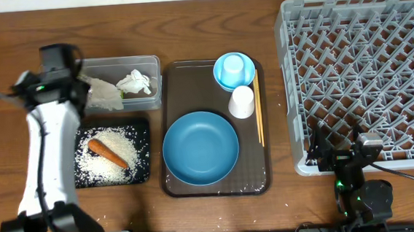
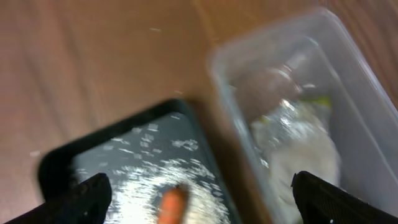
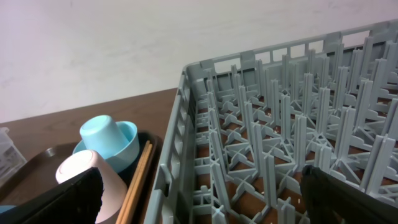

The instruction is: Sort waste into correct bins and load items into the dishwasher rack

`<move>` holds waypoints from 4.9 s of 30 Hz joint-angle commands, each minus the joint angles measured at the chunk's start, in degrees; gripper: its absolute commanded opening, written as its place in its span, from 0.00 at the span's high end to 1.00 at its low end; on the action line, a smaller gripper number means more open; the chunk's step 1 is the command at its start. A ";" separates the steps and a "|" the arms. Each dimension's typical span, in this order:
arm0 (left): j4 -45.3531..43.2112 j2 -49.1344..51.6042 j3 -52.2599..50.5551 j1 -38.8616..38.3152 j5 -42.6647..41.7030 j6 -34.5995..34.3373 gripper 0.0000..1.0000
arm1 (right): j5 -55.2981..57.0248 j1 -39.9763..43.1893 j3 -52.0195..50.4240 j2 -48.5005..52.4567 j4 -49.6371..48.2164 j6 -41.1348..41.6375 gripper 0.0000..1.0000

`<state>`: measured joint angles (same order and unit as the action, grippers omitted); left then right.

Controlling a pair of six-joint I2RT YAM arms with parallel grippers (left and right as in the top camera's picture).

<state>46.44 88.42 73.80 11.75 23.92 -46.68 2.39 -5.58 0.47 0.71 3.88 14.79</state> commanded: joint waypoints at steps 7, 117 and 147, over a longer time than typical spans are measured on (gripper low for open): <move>8.50 -0.98 -0.15 5.70 0.94 -1.66 0.03 | 0.57 -0.48 -0.17 -0.22 0.13 -0.70 0.01; 11.56 -0.98 -0.15 5.70 0.31 -1.68 0.02 | -0.28 -61.20 77.15 113.48 35.36 -2.60 0.73; 11.56 -0.98 -0.15 5.70 0.31 -1.68 0.02 | 2.78 -44.76 92.37 88.43 57.81 1.77 0.99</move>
<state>57.82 87.64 73.78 17.30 23.92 -48.01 3.03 -55.20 91.39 94.91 60.55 16.47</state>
